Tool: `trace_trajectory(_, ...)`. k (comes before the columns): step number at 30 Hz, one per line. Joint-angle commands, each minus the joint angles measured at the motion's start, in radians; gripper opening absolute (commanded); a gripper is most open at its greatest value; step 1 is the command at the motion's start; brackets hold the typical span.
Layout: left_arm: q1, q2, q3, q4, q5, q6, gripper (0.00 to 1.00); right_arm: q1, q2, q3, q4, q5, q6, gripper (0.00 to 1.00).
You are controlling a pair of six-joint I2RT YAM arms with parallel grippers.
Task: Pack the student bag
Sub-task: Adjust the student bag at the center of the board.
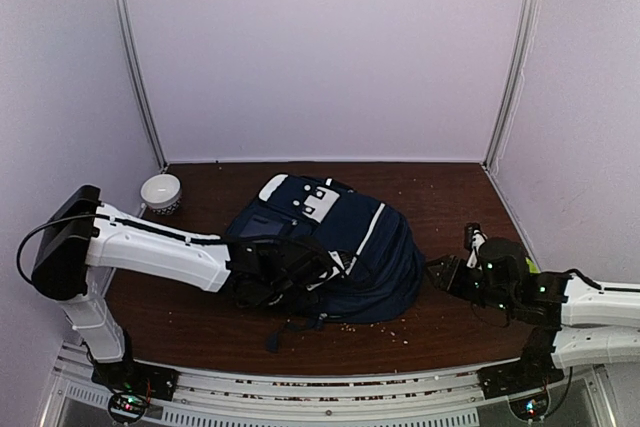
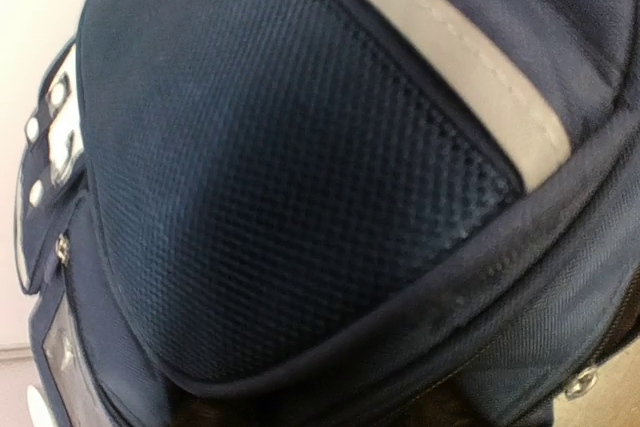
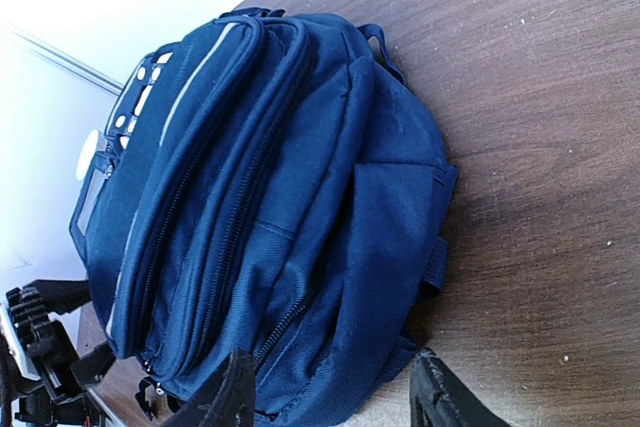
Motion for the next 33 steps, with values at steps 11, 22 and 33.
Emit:
trace_trajectory(11, 0.007, -0.173, 0.029, 0.09, 0.035, -0.109, 0.0, 0.114, -0.074, 0.086, 0.027, 0.111, -0.226, 0.52)
trace_trajectory(22, 0.031, -0.163, 0.046, 0.064, 0.007, -0.456, 0.0, 0.071, -0.018, -0.046, 0.193, 0.148, 0.041, 0.63)
trace_trajectory(33, 0.025, -0.263, -0.146, 0.079, -0.07, -0.798, 0.0, -0.119, 0.247, -0.03, 0.184, -0.015, 0.19, 0.6)
